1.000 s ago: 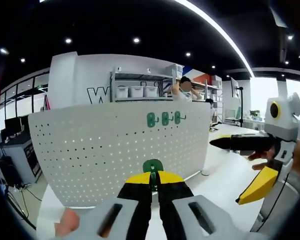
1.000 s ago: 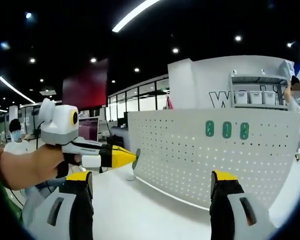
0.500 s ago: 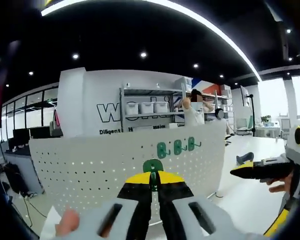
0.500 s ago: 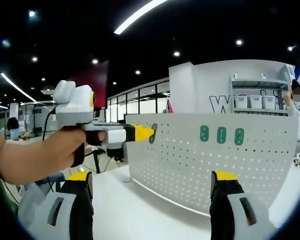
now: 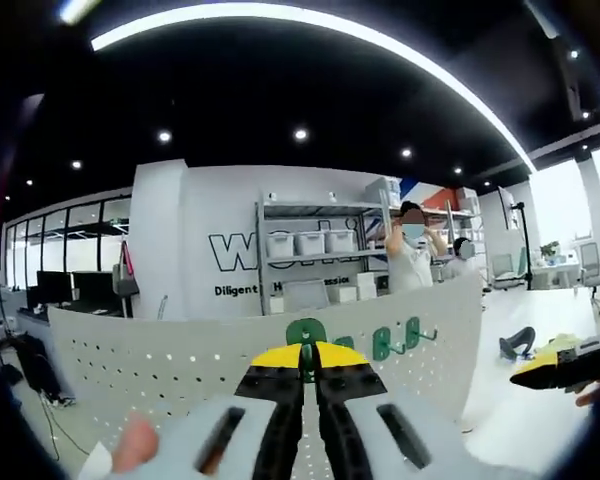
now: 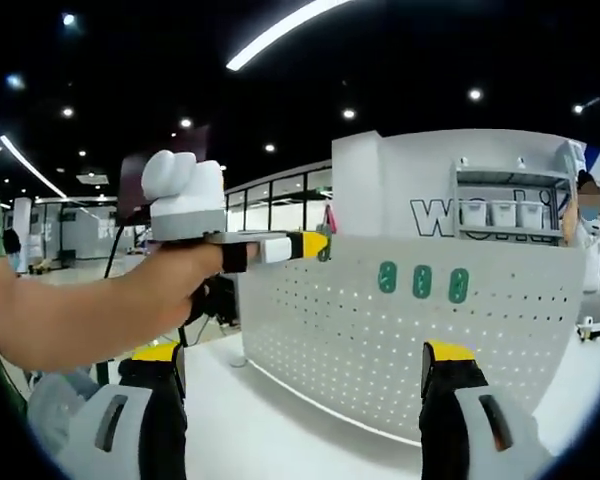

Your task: Insert the hook assembly into the mounting plate slot until the hook locks in place.

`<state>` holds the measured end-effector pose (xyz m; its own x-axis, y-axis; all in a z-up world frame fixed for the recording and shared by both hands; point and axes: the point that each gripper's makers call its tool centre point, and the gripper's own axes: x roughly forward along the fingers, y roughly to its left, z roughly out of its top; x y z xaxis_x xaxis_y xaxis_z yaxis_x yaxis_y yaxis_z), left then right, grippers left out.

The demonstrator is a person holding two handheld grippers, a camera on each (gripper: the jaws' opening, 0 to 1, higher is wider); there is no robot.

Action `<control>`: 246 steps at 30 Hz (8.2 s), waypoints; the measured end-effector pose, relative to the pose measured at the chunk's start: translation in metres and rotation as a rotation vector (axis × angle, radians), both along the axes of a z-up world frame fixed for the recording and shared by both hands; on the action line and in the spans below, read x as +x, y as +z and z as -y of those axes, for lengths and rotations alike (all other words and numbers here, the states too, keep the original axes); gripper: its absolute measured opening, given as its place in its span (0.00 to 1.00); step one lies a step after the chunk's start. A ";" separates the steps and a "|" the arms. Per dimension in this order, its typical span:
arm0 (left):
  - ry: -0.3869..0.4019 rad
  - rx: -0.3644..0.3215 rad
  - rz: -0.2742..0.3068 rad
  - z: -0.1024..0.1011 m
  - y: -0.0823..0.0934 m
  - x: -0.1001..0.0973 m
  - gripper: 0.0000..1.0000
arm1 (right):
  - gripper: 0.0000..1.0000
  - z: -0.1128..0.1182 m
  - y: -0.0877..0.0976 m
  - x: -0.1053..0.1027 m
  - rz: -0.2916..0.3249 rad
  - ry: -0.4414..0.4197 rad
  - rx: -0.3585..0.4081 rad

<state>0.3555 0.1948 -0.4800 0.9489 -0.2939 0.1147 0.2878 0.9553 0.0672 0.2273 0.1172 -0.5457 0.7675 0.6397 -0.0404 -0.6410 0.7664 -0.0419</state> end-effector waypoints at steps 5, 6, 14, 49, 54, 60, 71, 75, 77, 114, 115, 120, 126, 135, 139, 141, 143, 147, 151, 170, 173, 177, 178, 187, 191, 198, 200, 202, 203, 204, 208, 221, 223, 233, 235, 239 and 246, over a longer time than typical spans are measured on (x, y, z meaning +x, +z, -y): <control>0.030 0.013 0.024 0.007 -0.002 0.011 0.03 | 1.00 0.008 -0.003 0.004 -0.005 -0.006 0.000; 0.036 0.013 0.026 0.008 -0.003 0.014 0.03 | 1.00 0.011 -0.004 0.006 -0.007 -0.010 -0.002; 0.105 -0.004 0.028 0.001 -0.011 0.032 0.03 | 1.00 0.027 -0.011 0.012 -0.020 -0.018 -0.015; 0.207 0.022 0.031 0.009 -0.035 0.059 0.03 | 0.99 0.050 -0.030 0.023 -0.058 0.020 -0.031; 0.214 0.033 0.029 0.006 -0.036 0.060 0.03 | 0.98 0.050 -0.030 0.024 -0.059 0.025 -0.029; 0.217 0.033 0.032 0.006 -0.036 0.060 0.03 | 0.98 0.049 -0.032 0.023 -0.063 0.030 -0.034; 0.213 0.036 0.030 0.007 -0.038 0.061 0.03 | 0.98 0.050 -0.032 0.023 -0.062 0.024 -0.035; 0.214 0.039 0.033 0.007 -0.038 0.061 0.03 | 0.98 0.050 -0.032 0.023 -0.063 0.025 -0.035; 0.215 0.038 0.035 0.007 -0.039 0.061 0.03 | 0.98 0.050 -0.033 0.023 -0.064 0.027 -0.037; 0.211 0.059 0.026 0.010 -0.049 0.060 0.06 | 0.97 0.052 -0.038 0.027 -0.079 0.026 -0.042; 0.210 0.060 0.027 0.010 -0.049 0.060 0.07 | 0.97 0.052 -0.038 0.027 -0.078 0.026 -0.041; 0.204 0.051 0.026 0.011 -0.049 0.059 0.09 | 0.97 0.053 -0.038 0.027 -0.079 0.025 -0.040; 0.200 0.043 0.033 0.012 -0.047 0.057 0.13 | 0.97 0.053 -0.038 0.025 -0.078 0.025 -0.040; 0.192 0.021 0.023 0.010 -0.049 0.052 0.18 | 0.97 0.052 -0.036 0.022 -0.074 0.027 -0.038; 0.185 0.023 0.011 0.010 -0.052 0.051 0.20 | 0.97 0.052 -0.035 0.020 -0.073 0.026 -0.038; 0.183 0.024 0.010 0.010 -0.052 0.050 0.22 | 0.97 0.053 -0.034 0.019 -0.071 0.024 -0.037; 0.175 0.025 0.012 0.011 -0.052 0.049 0.23 | 0.97 0.053 -0.033 0.018 -0.071 0.023 -0.035; 0.168 0.023 0.000 0.012 -0.054 0.047 0.29 | 0.97 0.053 -0.032 0.016 -0.068 0.018 -0.035; 0.161 0.018 -0.012 0.010 -0.058 0.044 0.34 | 0.97 0.053 -0.031 0.014 -0.066 0.015 -0.036; 0.061 -0.023 -0.108 0.019 -0.080 0.023 0.83 | 0.97 0.050 -0.022 0.003 -0.053 -0.003 -0.036; 0.057 -0.024 -0.114 0.019 -0.081 0.019 0.94 | 0.97 0.050 -0.021 0.001 -0.051 -0.007 -0.036; 0.057 -0.029 -0.125 0.016 -0.081 0.012 1.00 | 0.97 0.050 -0.020 -0.003 -0.049 -0.015 -0.034; 0.053 -0.029 -0.127 0.016 -0.082 0.011 1.00 | 0.97 0.050 -0.019 -0.004 -0.048 -0.017 -0.034; 0.043 -0.016 -0.138 0.009 -0.083 -0.009 1.00 | 0.97 0.048 -0.016 -0.017 -0.041 -0.040 -0.032; 0.033 -0.003 -0.138 0.004 -0.084 -0.024 1.00 | 0.97 0.049 -0.016 -0.025 -0.042 -0.055 -0.029; 0.017 0.002 -0.142 -0.008 -0.084 -0.055 1.00 | 0.97 0.053 -0.019 -0.038 -0.048 -0.089 -0.022; 0.009 0.005 -0.140 -0.011 -0.083 -0.063 1.00 | 0.97 0.053 -0.018 -0.041 -0.047 -0.096 -0.017; 0.006 0.015 -0.137 -0.014 -0.082 -0.070 1.00 | 0.97 0.053 -0.018 -0.044 -0.048 -0.102 -0.016; 0.004 0.015 -0.135 -0.016 -0.082 -0.075 1.00 | 0.97 0.053 -0.017 -0.045 -0.046 -0.104 -0.016; 0.001 0.010 -0.135 -0.018 -0.081 -0.078 1.00 | 0.97 0.053 -0.017 -0.047 -0.045 -0.107 -0.015; -0.002 0.001 -0.138 -0.025 -0.080 -0.094 1.00 | 0.97 0.050 -0.015 -0.054 -0.041 -0.117 -0.012; -0.053 0.013 -0.157 -0.046 -0.089 -0.157 1.00 | 0.97 0.049 -0.014 -0.069 -0.036 -0.164 -0.002; -0.057 0.020 -0.153 -0.048 -0.089 -0.163 1.00 | 0.97 0.049 -0.013 -0.071 -0.035 -0.170 -0.002; -0.078 0.024 -0.155 -0.056 -0.090 -0.183 1.00 | 0.97 0.055 -0.013 -0.075 -0.033 -0.207 0.001; -0.077 0.028 -0.162 -0.057 -0.093 -0.184 1.00 | 0.97 0.058 -0.014 -0.075 -0.035 -0.217 0.001; -0.086 0.024 -0.171 -0.054 -0.095 -0.184 1.00 | 0.97 0.062 -0.014 -0.074 -0.032 -0.233 -0.001; -0.090 0.022 -0.162 -0.052 -0.091 -0.182 1.00 | 0.99 0.068 -0.008 -0.070 -0.011 -0.256 -0.006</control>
